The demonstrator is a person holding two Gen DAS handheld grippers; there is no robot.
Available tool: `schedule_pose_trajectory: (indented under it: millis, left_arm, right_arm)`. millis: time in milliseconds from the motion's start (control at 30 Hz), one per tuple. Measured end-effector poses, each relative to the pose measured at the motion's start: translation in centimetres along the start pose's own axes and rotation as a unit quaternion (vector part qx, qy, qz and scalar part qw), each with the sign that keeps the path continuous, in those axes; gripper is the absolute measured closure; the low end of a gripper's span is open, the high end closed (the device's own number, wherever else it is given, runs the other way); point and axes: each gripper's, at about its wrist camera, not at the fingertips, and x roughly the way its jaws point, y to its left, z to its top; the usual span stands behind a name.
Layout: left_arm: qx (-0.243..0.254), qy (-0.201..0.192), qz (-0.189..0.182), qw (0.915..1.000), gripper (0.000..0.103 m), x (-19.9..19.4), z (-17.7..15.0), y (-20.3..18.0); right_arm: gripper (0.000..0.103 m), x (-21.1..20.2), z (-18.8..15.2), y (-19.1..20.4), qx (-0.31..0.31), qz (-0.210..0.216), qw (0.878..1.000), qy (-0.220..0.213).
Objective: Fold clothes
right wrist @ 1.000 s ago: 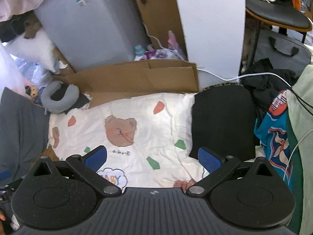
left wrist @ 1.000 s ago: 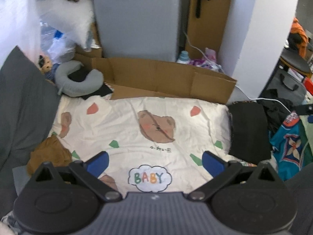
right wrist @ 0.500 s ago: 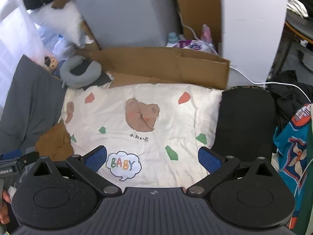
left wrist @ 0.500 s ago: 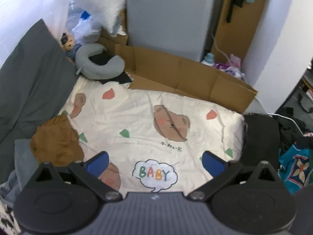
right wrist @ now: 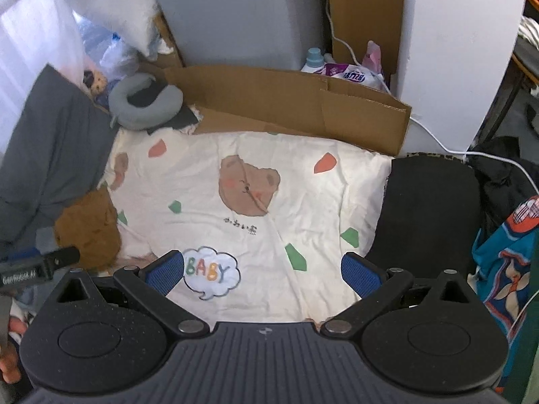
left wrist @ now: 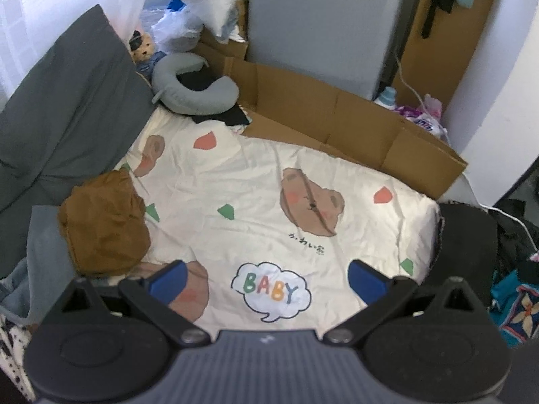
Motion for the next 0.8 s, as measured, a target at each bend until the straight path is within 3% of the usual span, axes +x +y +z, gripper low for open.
schedule_pose_trajectory:
  millis: [367,800]
  left_arm:
    - [0.011,0.023,-0.007,0.9997,0.0,1.6,-1.1,-2.0]
    - [0.01,0.006,0.023,0.9997,0.0,1.2,-1.6,-3.6]
  right_arm:
    - [0.001,0.7,-1.2,-0.5,-0.001,-0.011,0.999,0.05]
    - [0.001,0.4,-1.8,-1.0,-0.016,0.005,0.999,0.045]
